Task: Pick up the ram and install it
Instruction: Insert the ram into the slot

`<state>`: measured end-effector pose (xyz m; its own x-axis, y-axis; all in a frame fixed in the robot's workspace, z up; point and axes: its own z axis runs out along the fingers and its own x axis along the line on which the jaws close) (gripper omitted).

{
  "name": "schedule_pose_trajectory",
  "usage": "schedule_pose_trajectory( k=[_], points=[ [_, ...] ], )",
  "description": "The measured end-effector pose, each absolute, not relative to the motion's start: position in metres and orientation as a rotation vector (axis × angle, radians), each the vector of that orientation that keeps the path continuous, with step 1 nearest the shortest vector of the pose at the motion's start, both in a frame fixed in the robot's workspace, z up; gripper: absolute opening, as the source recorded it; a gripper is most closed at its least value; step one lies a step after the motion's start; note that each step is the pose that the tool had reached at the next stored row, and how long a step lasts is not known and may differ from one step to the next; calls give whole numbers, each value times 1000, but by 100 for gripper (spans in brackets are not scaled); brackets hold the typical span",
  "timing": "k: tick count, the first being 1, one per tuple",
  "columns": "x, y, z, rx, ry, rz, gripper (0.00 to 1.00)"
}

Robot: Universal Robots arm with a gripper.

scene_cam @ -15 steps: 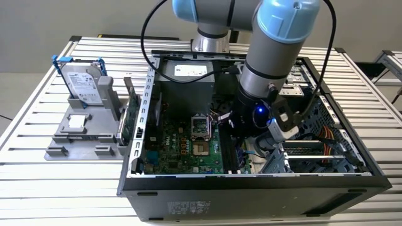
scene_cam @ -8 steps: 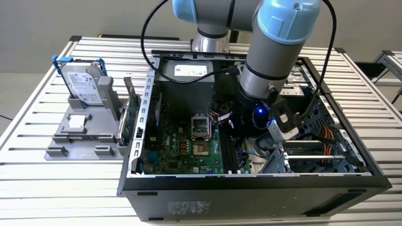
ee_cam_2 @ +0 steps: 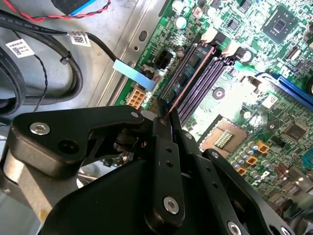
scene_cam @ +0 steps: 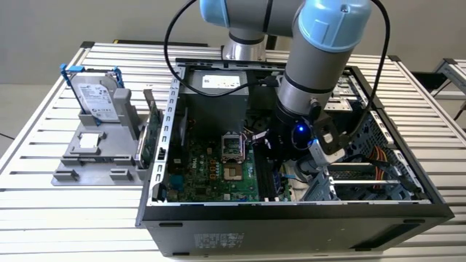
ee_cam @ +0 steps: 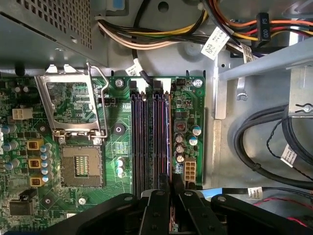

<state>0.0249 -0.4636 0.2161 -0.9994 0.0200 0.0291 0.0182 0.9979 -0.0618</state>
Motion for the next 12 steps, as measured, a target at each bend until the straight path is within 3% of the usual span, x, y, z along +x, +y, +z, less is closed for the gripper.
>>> schedule_pose_trajectory(
  k=[12],
  points=[
    [24, -463, 216, -31, -3110, 96, 0]
  ],
)
